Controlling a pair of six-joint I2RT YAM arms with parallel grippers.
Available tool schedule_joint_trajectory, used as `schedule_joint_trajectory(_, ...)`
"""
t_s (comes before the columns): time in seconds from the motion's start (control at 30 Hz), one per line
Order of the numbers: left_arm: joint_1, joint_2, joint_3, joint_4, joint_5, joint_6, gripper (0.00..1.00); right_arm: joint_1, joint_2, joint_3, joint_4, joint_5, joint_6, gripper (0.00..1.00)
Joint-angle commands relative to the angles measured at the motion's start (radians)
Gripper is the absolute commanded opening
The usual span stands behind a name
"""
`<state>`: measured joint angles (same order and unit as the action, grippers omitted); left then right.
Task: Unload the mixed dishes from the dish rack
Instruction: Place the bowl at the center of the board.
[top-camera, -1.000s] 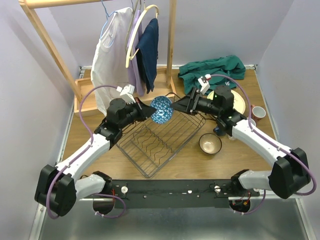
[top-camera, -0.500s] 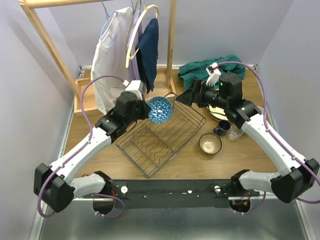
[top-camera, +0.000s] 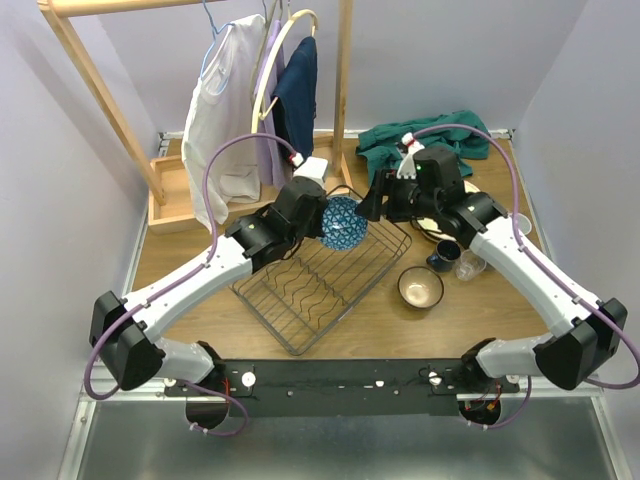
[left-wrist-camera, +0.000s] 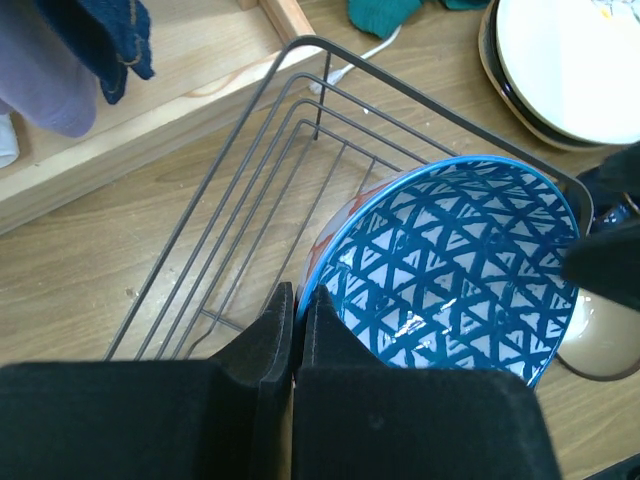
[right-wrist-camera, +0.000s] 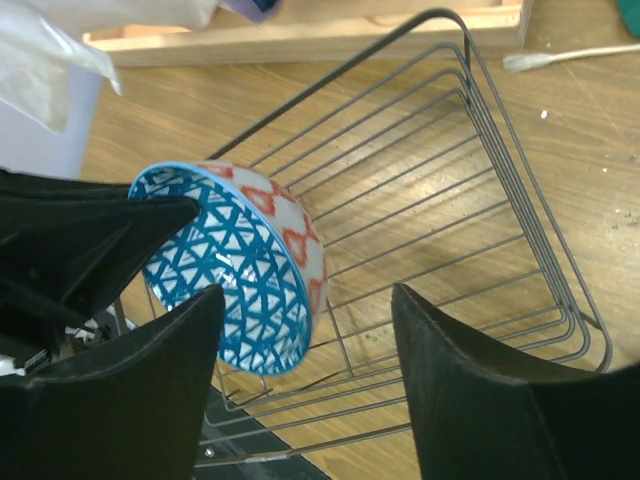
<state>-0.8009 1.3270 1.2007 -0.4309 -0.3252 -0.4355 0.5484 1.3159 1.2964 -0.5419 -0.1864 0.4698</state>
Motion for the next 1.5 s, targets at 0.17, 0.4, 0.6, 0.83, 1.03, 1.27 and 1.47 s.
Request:
schedule_joint_trajectory(0.17, -0.053, 0.044, 0.091, -0.026, -0.072, 0.009, 0.00, 0.082, 0.089, 0.066, -0.076, 0.146, -0.066, 0.56)
schedule_joint_trajectory(0.4, -0.064, 0.057, 0.092, -0.040, -0.069, 0.017, 0.00, 0.099, 0.126, 0.083, -0.108, 0.203, -0.085, 0.21)
schedule_joint_trajectory(0.6, -0.064, 0.054, 0.096, -0.045, -0.081, 0.023, 0.14, 0.099, 0.138, 0.096, -0.153, 0.258, -0.094, 0.01)
schedule_joint_trajectory(0.83, -0.029, 0.015, 0.083, -0.017, -0.049, 0.034, 0.77, 0.091, 0.135, 0.133, -0.263, 0.323, -0.062, 0.01)
schedule_joint_trajectory(1.03, 0.035, -0.071, 0.053, 0.014, -0.011, 0.030, 0.92, 0.050, 0.079, 0.119, -0.355, 0.329, -0.039, 0.01)
schedule_joint_trajectory(1.27, 0.181, -0.192, -0.055, 0.058, 0.044, 0.035, 0.97, -0.001, -0.029, 0.066, -0.495, 0.346, 0.032, 0.01)
schedule_joint_trajectory(1.47, 0.252, -0.235, -0.101, 0.044, 0.057, 0.040, 0.99, -0.022, -0.127, -0.006, -0.628, 0.387, 0.154, 0.01)
